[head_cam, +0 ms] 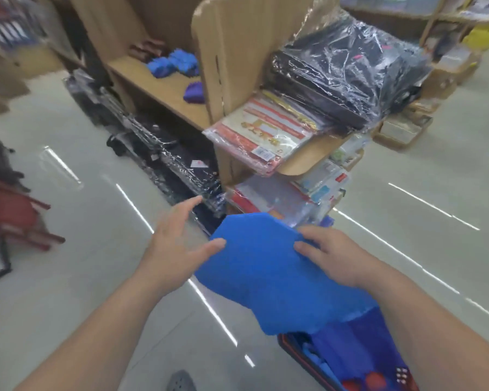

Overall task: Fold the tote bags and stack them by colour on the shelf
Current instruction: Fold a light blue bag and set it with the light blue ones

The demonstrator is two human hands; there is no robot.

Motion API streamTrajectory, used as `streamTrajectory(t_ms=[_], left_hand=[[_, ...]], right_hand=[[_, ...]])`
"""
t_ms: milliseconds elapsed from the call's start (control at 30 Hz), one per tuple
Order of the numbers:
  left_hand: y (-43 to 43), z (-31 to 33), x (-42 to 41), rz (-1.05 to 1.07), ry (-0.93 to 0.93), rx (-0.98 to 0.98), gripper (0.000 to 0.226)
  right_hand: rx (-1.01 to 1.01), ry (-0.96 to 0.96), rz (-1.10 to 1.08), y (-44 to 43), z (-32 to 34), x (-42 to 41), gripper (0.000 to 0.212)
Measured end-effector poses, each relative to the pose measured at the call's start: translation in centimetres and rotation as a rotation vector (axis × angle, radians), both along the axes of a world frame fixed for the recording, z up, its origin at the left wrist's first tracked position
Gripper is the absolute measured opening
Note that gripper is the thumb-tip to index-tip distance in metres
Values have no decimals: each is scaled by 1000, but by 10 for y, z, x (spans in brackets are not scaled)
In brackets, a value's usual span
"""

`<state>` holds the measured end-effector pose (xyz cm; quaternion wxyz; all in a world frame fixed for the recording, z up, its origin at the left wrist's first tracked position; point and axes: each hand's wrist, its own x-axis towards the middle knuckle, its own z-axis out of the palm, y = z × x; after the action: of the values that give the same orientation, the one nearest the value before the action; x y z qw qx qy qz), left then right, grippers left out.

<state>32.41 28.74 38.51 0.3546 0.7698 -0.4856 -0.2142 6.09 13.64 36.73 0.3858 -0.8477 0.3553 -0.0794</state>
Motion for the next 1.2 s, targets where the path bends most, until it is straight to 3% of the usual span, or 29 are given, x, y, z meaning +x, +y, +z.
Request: streamTrajectory(t_ms=[67,167,267,467,567,667,767,900,967,1000,1067,1133,1200], left_hand=[[0,11,19,-158,31,21,62],[7,14,68,-206,-57,-10,10],[31,10,138,-105,-41,-6,26],[88,14,271,197,145,-126,21],[105,20,326,374,262,-201,21],[111,22,379,436,231,-95,23],[100,31,423,366,91,105,18],[42,50,441,74,-6,240,30],[1,50,444,-5,-106,235,9],[-18,50,449,11,-120,211,3],[-47,47,470,135,-76,125,11],[-68,49,495,306,74,-11,8],[-84,56,518,437,203,-170,7]], right_hand=[[-46,42,141,10,12,53,36],[-161,83,229,33,25,132,37],[-215,79,192,50,28,200,34],[-393,203,89,46,28,304,33],[-326,229,92,29,28,345,33],[-156,54,54,9,39,392,30],[-27,-96,106,-8,56,447,20],[-78,-64,447,-24,82,530,15],[-138,-107,532,-35,86,570,12],[-171,-147,527,-44,84,588,13],[-197,-251,406,-71,77,615,33],[-211,-357,190,-106,63,627,59],[-253,-415,-55,-143,43,630,70]])
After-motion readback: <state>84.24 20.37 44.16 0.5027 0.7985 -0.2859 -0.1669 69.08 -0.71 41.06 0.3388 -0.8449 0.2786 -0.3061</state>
